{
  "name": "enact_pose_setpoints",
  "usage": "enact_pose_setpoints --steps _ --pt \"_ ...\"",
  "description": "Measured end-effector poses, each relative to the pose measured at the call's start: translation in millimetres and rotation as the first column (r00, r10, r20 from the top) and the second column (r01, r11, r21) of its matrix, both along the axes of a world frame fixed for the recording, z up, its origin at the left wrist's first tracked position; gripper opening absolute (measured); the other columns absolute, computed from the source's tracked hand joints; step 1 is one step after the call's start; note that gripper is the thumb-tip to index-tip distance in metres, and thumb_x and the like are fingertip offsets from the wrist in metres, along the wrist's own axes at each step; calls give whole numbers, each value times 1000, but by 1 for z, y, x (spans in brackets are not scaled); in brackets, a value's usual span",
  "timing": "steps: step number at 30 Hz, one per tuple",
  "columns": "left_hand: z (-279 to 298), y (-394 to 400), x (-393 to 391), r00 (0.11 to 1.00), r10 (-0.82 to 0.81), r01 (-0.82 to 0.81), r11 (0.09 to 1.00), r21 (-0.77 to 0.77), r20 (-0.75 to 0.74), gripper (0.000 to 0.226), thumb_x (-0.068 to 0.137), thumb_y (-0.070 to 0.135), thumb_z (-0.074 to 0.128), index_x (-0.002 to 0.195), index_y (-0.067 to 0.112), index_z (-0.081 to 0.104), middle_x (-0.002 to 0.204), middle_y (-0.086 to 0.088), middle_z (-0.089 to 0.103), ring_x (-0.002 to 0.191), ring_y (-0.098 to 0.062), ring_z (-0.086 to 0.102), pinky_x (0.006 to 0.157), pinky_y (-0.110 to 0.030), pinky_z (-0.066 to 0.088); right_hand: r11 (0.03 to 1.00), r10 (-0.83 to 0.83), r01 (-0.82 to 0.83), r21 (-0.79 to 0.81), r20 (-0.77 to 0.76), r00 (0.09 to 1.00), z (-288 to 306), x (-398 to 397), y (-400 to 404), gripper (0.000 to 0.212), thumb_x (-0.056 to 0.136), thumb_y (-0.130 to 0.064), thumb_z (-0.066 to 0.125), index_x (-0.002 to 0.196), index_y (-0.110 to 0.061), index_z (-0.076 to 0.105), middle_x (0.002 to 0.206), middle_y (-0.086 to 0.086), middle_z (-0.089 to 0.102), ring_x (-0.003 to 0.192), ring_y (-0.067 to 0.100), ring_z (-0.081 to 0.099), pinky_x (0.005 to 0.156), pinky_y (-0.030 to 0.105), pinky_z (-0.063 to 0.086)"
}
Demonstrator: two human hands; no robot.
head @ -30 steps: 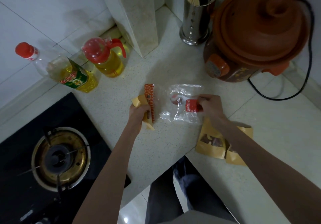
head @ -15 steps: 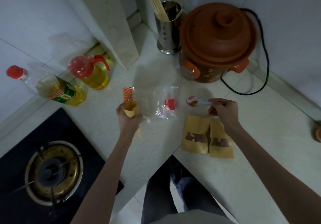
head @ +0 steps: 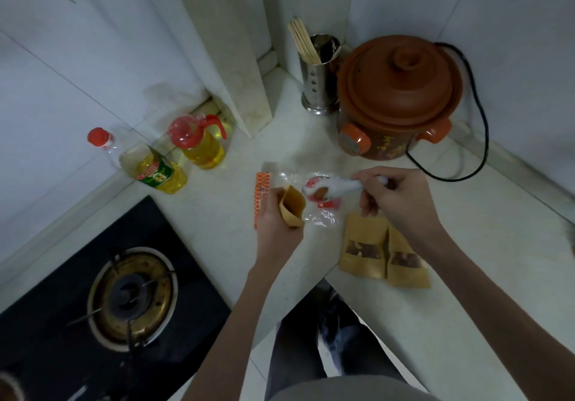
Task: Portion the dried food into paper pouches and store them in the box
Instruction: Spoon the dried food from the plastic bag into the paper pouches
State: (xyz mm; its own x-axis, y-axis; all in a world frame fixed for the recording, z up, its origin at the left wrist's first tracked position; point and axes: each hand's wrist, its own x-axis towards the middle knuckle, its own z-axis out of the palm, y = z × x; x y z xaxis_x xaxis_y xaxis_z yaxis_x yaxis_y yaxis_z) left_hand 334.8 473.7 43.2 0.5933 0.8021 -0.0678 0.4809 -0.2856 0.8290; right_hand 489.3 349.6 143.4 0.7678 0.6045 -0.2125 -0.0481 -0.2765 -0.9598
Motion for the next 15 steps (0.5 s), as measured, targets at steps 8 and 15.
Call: enact_pose_setpoints --steps 8,15 --pt "9 -6 -5 999 -28 26 990 140 17 49 66 2 66 110 16 49 100 7 52 94 -17 52 86 -52 49 931 362 -298 -210 620 696 21 -34 13 15 91 -8 59 85 -3 71 56 7 62 47 20 58 46 35 50" --pt "-6 -4 -18 1000 -8 7 998 56 16 64 66 2 71 120 22 44 102 13 45 98 -17 52 87 -47 52 810 568 -461 -362 678 467 13 -42 24 20 95 -11 53 103 -5 70 67 5 65 51 19 56 47 34 49"
